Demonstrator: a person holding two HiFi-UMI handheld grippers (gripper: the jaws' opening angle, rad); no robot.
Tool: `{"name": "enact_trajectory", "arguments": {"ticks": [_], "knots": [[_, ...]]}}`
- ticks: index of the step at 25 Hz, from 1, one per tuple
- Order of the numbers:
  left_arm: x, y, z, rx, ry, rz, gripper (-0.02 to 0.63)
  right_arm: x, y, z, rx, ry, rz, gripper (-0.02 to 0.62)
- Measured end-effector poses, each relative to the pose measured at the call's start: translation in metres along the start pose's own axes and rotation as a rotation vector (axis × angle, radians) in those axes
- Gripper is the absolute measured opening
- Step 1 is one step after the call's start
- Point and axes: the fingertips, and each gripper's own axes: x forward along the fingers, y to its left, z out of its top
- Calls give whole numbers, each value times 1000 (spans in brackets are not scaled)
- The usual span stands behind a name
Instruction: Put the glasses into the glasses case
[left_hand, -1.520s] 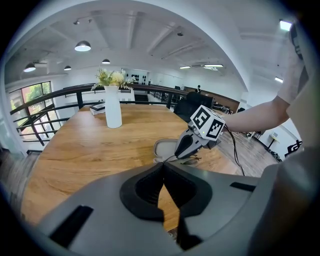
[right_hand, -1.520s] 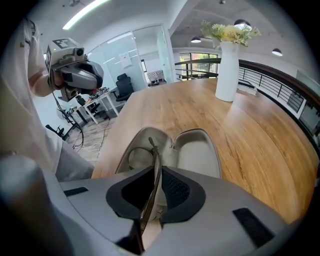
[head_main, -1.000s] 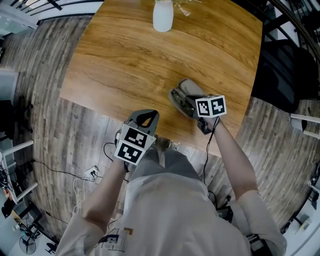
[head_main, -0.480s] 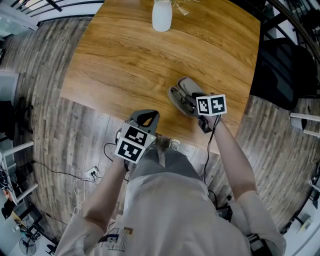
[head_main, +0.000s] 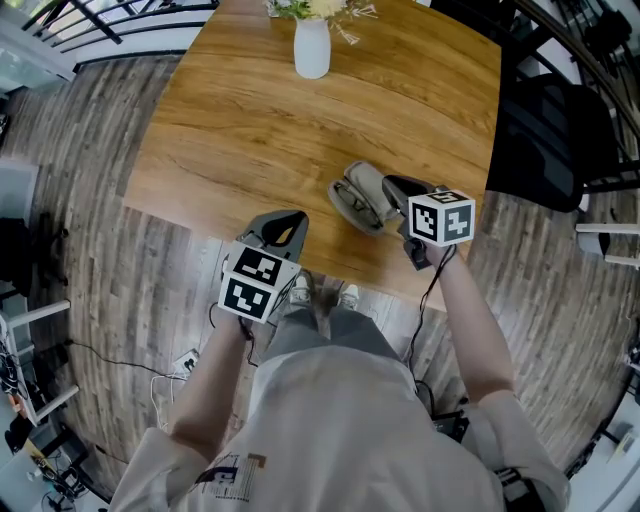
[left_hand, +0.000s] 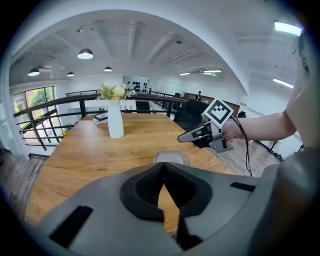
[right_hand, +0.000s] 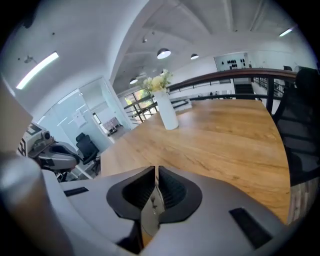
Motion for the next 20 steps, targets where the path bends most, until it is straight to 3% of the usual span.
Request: {"name": "enact_trajectory", "arguments": {"ticks": [4, 14, 17, 20], "knots": [[-22, 1, 30, 55, -44, 34, 17, -43, 32, 42, 35, -142, 58, 43], [-68, 4, 113, 149, -202, 107, 17, -163, 113, 132, -45, -462, 167, 28], [-87, -2, 139, 183, -251, 122, 17, -204, 137, 152, -96, -546, 180, 27], [-108, -15, 166, 284, -291, 133, 17, -243, 159, 167, -183, -623, 148, 27]]}}
